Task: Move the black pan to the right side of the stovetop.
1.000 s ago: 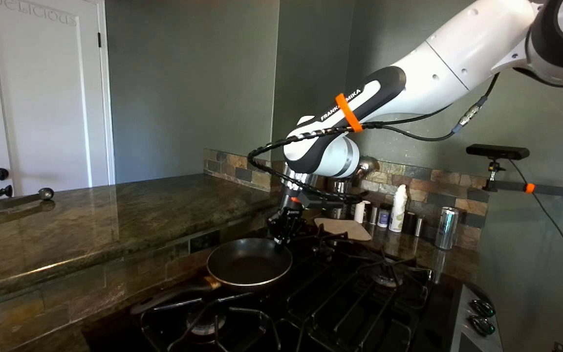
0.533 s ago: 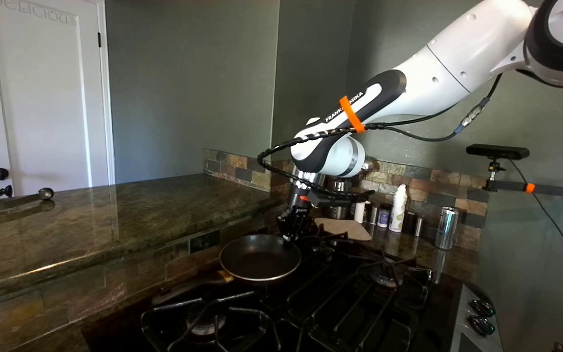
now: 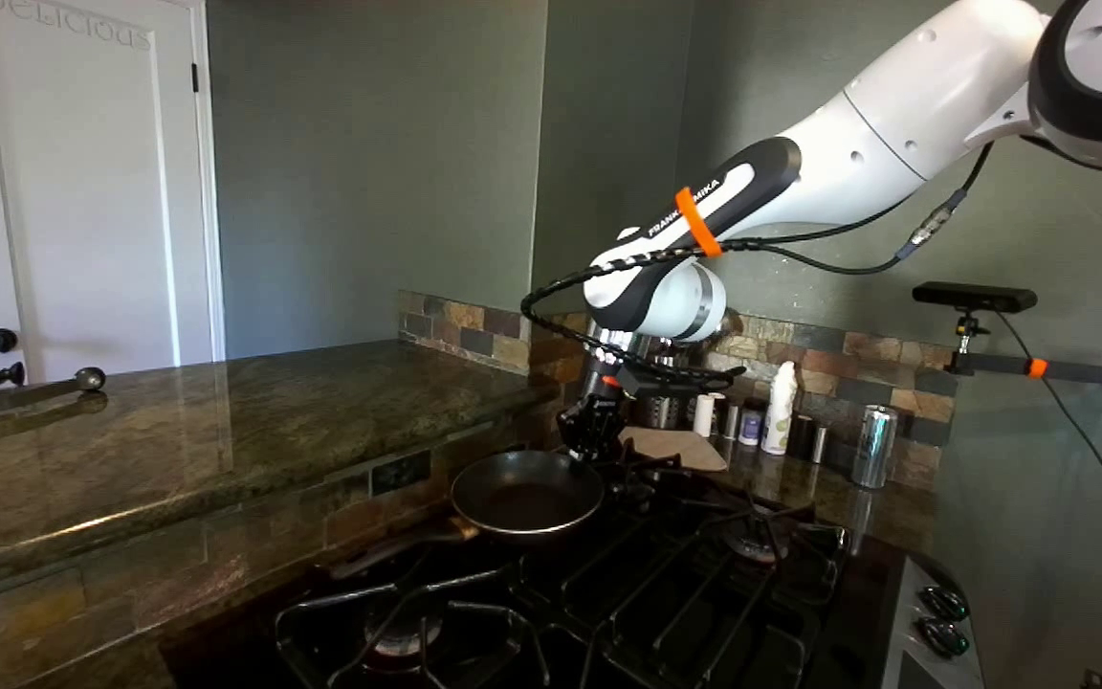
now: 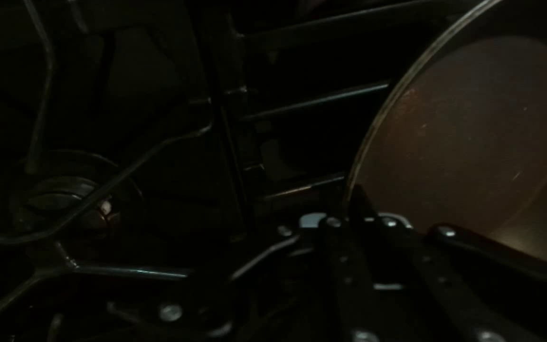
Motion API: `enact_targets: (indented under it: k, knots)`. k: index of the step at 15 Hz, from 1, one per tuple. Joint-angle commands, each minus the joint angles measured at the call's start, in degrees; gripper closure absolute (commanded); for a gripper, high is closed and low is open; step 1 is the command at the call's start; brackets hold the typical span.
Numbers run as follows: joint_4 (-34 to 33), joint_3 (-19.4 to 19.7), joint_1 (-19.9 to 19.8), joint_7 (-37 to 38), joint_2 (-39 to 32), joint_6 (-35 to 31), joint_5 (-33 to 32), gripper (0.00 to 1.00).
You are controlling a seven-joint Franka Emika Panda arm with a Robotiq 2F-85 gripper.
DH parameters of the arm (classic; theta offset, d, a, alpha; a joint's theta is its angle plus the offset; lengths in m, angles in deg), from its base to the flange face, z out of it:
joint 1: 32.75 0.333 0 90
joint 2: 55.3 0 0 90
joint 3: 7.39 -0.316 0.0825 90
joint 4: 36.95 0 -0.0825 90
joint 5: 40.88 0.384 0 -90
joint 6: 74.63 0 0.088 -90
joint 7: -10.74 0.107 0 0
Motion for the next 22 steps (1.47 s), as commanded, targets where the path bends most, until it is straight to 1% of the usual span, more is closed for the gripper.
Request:
enact_targets:
  k: [1, 3, 4, 9, 14, 18, 21, 22]
  knots:
    - [-0.1, 0.1, 0.1, 0.0, 0.0, 0.1, 0.0, 0.93]
    - [-0.1, 0.1, 0.1, 0.0, 0.0, 0.1, 0.0, 0.93]
    - [-0.3, 0.2, -0.1, -0.3, -0.3, 0.4, -0.3, 0.98]
    - [-0.4, 1.9, -2.2, -2.1, -1.0, 0.7, -0.2, 0.98]
    - [-0.7, 3.0, -4.8, -6.8, -1.6, 0.6, 0.5, 0.98]
    - [-1.5, 3.5, -7.6, -12.5, -2.7, 2.3, 2.0, 0.98]
    - [-2.5, 4.3, -9.0, -13.7, -3.6, 2.1, 2.5, 0.98]
    - [-1.3, 3.9, -7.9, -11.5, -1.1, 1.3, 2.1, 0.93]
